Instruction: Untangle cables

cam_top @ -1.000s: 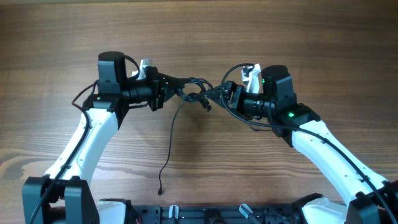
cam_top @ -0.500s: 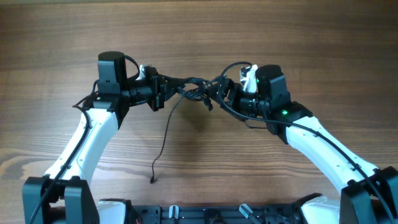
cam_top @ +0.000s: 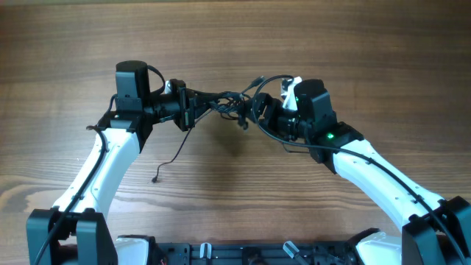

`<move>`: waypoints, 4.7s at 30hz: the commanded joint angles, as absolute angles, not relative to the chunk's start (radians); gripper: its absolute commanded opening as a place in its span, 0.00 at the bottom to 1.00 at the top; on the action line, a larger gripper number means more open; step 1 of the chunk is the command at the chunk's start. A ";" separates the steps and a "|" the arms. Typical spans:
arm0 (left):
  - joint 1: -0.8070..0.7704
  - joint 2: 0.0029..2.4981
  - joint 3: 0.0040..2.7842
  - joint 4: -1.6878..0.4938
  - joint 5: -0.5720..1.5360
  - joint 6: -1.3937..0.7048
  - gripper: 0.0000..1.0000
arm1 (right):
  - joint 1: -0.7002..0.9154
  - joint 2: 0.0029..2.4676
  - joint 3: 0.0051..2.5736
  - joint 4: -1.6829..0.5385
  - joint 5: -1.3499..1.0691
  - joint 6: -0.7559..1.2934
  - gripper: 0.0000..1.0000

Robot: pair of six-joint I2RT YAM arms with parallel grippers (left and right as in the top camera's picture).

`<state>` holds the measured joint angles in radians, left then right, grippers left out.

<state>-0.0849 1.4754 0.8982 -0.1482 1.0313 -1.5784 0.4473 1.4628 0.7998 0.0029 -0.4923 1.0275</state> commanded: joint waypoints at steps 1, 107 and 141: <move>-0.126 1.453 0.904 -0.145 1.126 -1.607 0.04 | 0.457 1.483 0.790 0.027 -0.438 1.134 1.00; -0.434 1.453 0.903 -0.118 0.467 -1.401 0.68 | 0.334 1.425 0.882 -0.149 -0.489 1.098 0.04; -0.247 1.453 0.904 -0.140 0.414 -0.977 0.04 | 0.377 1.425 0.875 -0.272 -0.593 0.208 0.99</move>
